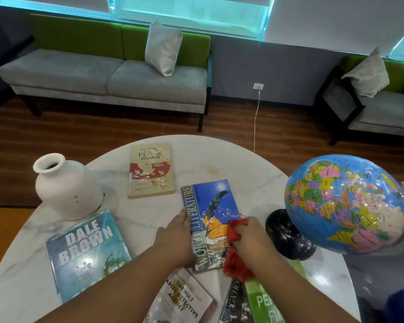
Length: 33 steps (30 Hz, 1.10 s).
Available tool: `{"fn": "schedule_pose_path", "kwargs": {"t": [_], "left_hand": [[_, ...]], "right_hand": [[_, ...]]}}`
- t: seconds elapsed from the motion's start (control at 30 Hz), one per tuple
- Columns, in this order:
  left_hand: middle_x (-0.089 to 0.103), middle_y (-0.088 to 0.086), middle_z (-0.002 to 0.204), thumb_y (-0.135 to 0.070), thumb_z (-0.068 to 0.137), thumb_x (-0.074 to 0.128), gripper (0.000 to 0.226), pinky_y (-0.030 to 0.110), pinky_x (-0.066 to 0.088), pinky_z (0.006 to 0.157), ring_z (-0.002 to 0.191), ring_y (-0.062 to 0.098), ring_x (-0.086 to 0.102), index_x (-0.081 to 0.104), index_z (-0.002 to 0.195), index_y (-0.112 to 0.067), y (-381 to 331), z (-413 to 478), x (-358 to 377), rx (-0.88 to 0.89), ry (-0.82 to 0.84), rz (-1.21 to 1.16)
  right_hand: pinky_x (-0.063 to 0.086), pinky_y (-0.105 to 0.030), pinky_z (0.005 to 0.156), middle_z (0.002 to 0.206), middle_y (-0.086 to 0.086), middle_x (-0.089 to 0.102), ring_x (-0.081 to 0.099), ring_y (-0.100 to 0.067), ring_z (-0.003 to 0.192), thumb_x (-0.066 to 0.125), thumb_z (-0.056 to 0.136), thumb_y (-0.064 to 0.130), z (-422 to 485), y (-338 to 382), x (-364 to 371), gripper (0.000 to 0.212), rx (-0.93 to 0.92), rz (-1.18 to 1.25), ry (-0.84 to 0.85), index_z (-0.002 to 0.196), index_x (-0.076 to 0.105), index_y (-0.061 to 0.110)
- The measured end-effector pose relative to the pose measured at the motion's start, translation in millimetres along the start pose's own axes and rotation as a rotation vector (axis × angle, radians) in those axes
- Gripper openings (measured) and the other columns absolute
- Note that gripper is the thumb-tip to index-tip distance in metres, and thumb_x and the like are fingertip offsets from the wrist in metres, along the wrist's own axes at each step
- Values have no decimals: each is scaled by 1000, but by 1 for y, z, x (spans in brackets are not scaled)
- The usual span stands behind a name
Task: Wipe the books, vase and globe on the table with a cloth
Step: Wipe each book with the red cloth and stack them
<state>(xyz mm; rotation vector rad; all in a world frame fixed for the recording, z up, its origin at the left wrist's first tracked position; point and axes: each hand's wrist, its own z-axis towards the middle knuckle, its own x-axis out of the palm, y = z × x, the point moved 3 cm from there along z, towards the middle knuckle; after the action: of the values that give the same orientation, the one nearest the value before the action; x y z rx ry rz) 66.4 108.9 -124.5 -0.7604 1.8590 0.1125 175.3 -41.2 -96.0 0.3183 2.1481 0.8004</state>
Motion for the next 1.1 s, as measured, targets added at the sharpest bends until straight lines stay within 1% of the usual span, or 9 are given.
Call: {"fn": "schedule_pose_path", "kwargs": {"t": [0.07, 0.2, 0.33, 0.47, 0.57, 0.7, 0.83, 1.0, 1.1], "left_hand": [[-11, -2, 161, -48, 70, 75, 120, 47, 25, 115, 148, 15, 9, -6, 153, -16, 0, 1, 1, -1, 3, 4], [-14, -2, 161, -48, 72, 74, 120, 47, 25, 115, 148, 15, 6, -8, 153, -17, -2, 0, 1, 2, 24, -11], [-13, -3, 161, -48, 73, 73, 117, 46, 28, 113, 148, 15, 6, -6, 153, -16, 0, 0, 0, 1, 19, 26], [-14, -4, 161, -51, 73, 73, 118, 48, 27, 114, 149, 16, 3, -6, 153, -17, 1, 0, 1, 2, 33, 47], [-13, -4, 161, -47, 77, 69, 110, 48, 26, 114, 148, 15, 4, -5, 154, -17, 1, 2, 1, -5, 17, 30], [-14, -4, 161, -48, 78, 69, 110, 47, 26, 113, 149, 16, 3, -6, 153, -17, 3, 2, 3, -3, 29, 41], [-15, -4, 161, -53, 73, 72, 118, 47, 26, 113, 149, 17, 3, -7, 153, -17, 1, 1, 1, -12, 38, 59], [-15, -4, 161, -54, 75, 70, 116, 47, 25, 114, 149, 17, 3, -8, 153, -17, 0, -1, 0, -9, 39, 61], [-15, -4, 161, -53, 75, 70, 116, 47, 25, 114, 149, 17, 4, -8, 153, -16, -1, 0, 0, -11, 36, 56]], "right_hand": [[44, -21, 37, 66, -4, 56, 54, -12, 39, 43, 96, 13, -8, 2, 10, 15, 32, 129, 48, 95, 59, 11], [56, -46, 48, 79, -13, 65, 65, -28, 60, 41, 89, 21, 3, -5, 15, 10, 51, -5, -86, 89, 46, 30], [50, -33, 48, 73, -8, 59, 61, -25, 52, 44, 90, 24, -8, 1, 36, 9, -173, -232, 12, 91, 53, 26], [50, -28, 80, 116, 6, 49, 50, -17, 107, 53, 90, 38, 9, -7, 23, 31, -218, -449, -112, 121, 59, 35], [45, -15, 52, 96, -2, 52, 59, -13, 75, 48, 88, 37, -5, -3, 51, 28, -396, -504, 32, 112, 59, 26], [38, -10, 72, 90, 16, 39, 45, 1, 83, 48, 91, 31, 5, -4, 51, 29, -475, -348, 44, 116, 62, 30], [34, -1, 55, 82, 17, 43, 46, 0, 73, 51, 95, 19, 10, -1, 45, 21, -532, -421, -68, 113, 62, 21], [39, -7, 68, 96, 12, 45, 52, -12, 89, 48, 95, 18, 21, 3, 35, 25, -413, -388, -32, 117, 59, 23], [45, -27, 89, 116, -3, 40, 48, -23, 102, 48, 90, 22, 24, 3, 45, 34, -438, -650, -16, 123, 51, 28]]}}
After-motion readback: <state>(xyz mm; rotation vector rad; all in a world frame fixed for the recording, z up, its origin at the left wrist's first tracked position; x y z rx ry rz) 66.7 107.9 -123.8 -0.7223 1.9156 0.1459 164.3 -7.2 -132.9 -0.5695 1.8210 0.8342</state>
